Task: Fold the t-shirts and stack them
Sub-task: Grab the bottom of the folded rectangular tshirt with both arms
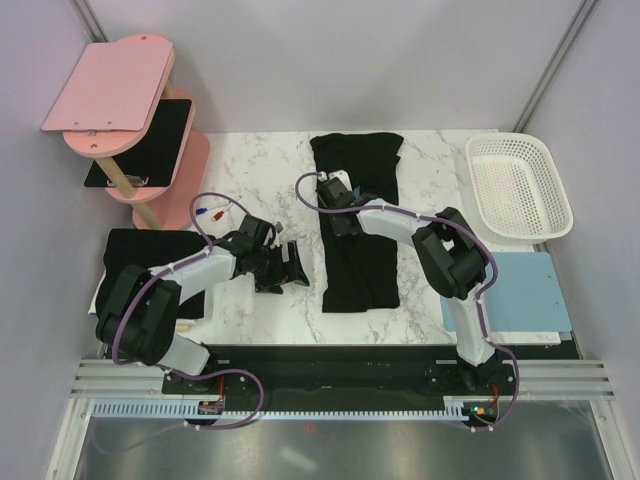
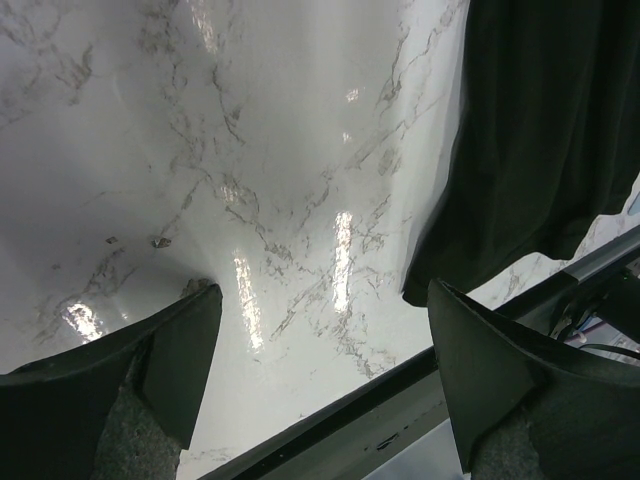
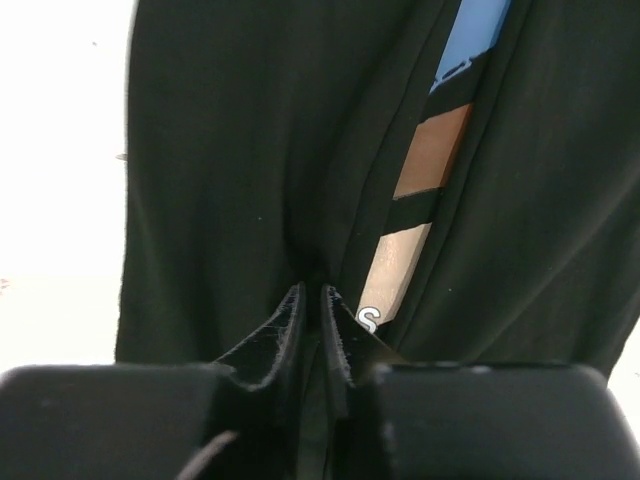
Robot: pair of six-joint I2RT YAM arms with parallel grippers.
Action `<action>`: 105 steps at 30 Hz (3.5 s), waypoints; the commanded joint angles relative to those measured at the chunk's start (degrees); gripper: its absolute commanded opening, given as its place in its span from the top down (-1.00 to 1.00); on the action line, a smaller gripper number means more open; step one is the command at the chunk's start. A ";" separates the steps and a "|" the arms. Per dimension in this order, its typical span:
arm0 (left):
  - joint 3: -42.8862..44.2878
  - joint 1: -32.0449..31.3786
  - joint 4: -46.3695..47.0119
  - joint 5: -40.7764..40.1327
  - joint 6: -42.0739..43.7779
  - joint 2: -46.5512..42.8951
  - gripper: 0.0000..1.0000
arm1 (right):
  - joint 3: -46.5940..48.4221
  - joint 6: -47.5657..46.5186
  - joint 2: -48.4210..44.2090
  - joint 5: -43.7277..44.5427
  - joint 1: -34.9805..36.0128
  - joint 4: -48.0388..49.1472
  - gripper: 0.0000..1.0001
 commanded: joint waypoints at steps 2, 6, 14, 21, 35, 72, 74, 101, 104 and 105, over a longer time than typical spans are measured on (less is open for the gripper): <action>-0.17 -0.34 0.77 -1.57 2.32 1.78 -0.81 | 2.37 0.32 0.94 2.67 -0.55 -0.88 0.96; -0.17 -0.25 0.77 -1.57 2.41 2.13 -0.81 | 1.31 0.41 -1.51 3.81 -0.73 -0.61 1.00; -0.17 -0.25 0.85 -1.74 2.41 2.74 -0.79 | -3.08 2.26 -6.97 6.10 -2.48 -0.35 1.00; -0.43 -0.25 0.85 -1.74 2.58 2.74 -0.78 | -7.12 4.37 -6.80 6.63 -4.33 0.09 1.00; -1.48 -0.87 2.69 -1.04 2.58 -0.06 -0.79 | -18.89 6.82 -22.66 6.73 -6.00 5.53 -0.57; -10.80 -16.16 21.68 -2.18 -14.03 7.05 -0.08 | -71.90 32.23 -64.19 -32.31 -13.12 13.26 -0.33; -10.63 -16.16 21.68 -2.27 -14.03 7.22 -0.02 | -73.04 32.58 -63.58 -31.87 -12.94 14.94 -0.33; -12.65 -16.60 2.35 -4.21 -13.33 -9.21 0.96 | -75.24 30.65 -72.45 -33.18 -11.27 4.40 1.00; -12.39 -16.69 2.35 -4.29 -13.24 -9.74 0.96 | -74.98 29.68 -72.19 -34.76 -11.10 5.27 1.00; -12.12 -16.77 2.35 -4.21 -13.07 -10.00 0.96 | -74.72 29.59 -72.10 -35.12 -11.01 6.23 1.00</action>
